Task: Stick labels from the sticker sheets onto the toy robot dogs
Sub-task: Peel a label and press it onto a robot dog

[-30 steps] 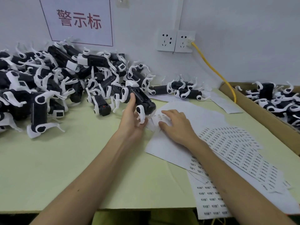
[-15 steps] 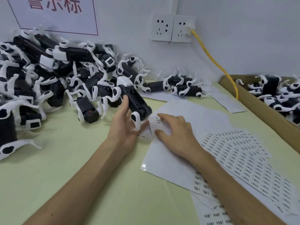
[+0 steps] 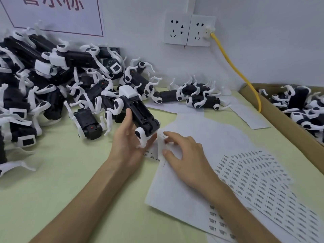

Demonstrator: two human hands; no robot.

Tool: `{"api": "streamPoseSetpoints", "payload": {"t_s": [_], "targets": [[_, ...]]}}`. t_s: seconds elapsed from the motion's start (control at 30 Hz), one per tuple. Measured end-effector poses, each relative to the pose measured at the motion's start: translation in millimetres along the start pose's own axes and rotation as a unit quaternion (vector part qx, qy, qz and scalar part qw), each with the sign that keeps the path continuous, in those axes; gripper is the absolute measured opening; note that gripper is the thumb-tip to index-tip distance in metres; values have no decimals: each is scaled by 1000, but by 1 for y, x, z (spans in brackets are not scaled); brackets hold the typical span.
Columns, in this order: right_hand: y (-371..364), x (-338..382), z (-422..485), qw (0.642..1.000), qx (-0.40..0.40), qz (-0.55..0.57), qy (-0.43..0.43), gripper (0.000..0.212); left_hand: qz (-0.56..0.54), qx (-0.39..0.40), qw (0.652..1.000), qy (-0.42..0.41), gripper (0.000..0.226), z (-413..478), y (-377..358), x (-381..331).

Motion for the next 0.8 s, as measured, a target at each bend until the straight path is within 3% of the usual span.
{"api": "streamPoseSetpoints", "payload": {"t_s": [0.17, 0.37, 0.8], "targets": [[-5, 13, -6, 999, 6, 48, 20, 36, -28, -11, 1000, -7, 41, -1, 1, -5], [17, 14, -9, 979, -78, 190, 16, 13, -44, -17, 999, -9, 42, -9, 2, -9], [35, 17, -15, 963, -168, 207, 38, 16, -56, -30, 998, 18, 41, -27, -14, -5]]}}
Point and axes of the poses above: each hand's wrist, its own z-axis towards the middle knuckle, its own y-axis out of the back of the hand, x = y × z, the point moved 10 cm from there along z, towards the middle knuckle, and after that the axes turned 8 degrees about -y, right-handed, at the moved point
